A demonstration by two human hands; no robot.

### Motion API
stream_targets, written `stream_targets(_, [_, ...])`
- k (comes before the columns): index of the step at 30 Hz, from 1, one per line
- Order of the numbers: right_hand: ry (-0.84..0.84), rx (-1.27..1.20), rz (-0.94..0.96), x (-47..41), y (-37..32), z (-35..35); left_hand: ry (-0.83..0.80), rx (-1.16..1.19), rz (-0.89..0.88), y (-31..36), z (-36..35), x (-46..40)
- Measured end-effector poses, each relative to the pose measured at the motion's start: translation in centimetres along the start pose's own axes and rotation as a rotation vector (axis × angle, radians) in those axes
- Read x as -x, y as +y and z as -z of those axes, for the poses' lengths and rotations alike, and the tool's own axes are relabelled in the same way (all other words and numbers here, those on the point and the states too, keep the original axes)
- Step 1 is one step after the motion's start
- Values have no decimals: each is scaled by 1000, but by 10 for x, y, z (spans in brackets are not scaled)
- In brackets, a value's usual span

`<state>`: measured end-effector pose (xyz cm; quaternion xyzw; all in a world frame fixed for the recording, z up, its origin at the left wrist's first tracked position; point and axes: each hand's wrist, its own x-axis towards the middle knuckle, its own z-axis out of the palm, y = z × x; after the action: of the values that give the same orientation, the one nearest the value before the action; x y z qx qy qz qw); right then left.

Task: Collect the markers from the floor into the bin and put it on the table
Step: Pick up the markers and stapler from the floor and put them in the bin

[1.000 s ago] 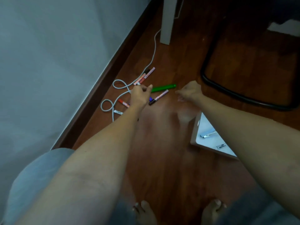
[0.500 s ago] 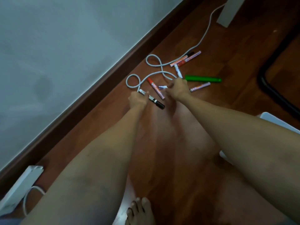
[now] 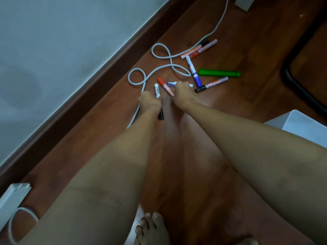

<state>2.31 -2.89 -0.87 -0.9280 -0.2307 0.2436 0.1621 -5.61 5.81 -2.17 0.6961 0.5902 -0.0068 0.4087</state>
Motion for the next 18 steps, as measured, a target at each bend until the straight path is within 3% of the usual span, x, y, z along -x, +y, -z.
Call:
stream_targets(5, [-33,-11,-95,19,18,16,-101,-79,-101,7,-1,16])
stream_targets(9, [47,-126,-154,39,33,38,-165,-51,-121,27,8,41])
stream_targets(18, [255,-301,-304,86,92,135,-339,-74,-439,143,-22,114])
